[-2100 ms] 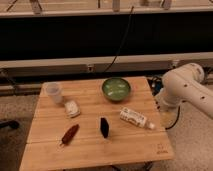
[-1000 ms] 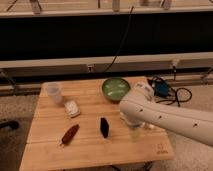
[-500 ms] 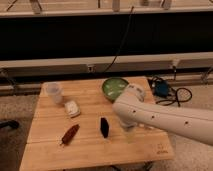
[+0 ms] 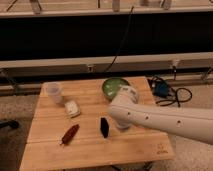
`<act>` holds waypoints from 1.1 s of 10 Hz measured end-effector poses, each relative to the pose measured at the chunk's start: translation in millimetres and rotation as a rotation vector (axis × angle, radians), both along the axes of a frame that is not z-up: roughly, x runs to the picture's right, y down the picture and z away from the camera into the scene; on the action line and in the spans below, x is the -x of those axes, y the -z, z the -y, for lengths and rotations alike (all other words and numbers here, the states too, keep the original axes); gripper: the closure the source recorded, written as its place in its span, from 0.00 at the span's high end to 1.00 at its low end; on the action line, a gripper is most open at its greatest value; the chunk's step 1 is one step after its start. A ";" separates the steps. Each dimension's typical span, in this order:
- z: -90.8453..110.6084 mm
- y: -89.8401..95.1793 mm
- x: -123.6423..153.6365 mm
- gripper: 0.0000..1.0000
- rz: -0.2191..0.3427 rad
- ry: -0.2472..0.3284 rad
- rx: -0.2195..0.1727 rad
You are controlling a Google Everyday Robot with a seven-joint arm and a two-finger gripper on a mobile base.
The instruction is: Knock the eraser over
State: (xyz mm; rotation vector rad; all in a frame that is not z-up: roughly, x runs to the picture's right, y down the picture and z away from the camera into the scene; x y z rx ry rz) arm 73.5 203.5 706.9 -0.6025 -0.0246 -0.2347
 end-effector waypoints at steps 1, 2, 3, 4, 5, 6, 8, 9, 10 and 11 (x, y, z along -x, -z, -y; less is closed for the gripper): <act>1.2 -4.1 11.4 0.07 0.013 0.007 -0.001; 1.5 -12.5 23.9 0.01 0.029 0.017 -0.001; 1.6 -20.4 32.1 0.01 0.044 0.023 -0.002; 1.1 -23.6 33.4 0.01 0.049 0.026 0.002; 3.8 -22.9 35.0 0.01 0.064 0.030 0.006; 10.1 -23.3 37.4 0.01 0.080 0.032 0.004; 15.6 -28.0 44.3 0.01 0.110 0.045 0.013; 18.4 -29.7 45.6 0.01 0.121 0.047 0.016; 19.9 -31.0 46.8 0.01 0.132 0.051 0.020; 20.2 -31.9 50.0 0.01 0.144 0.055 0.024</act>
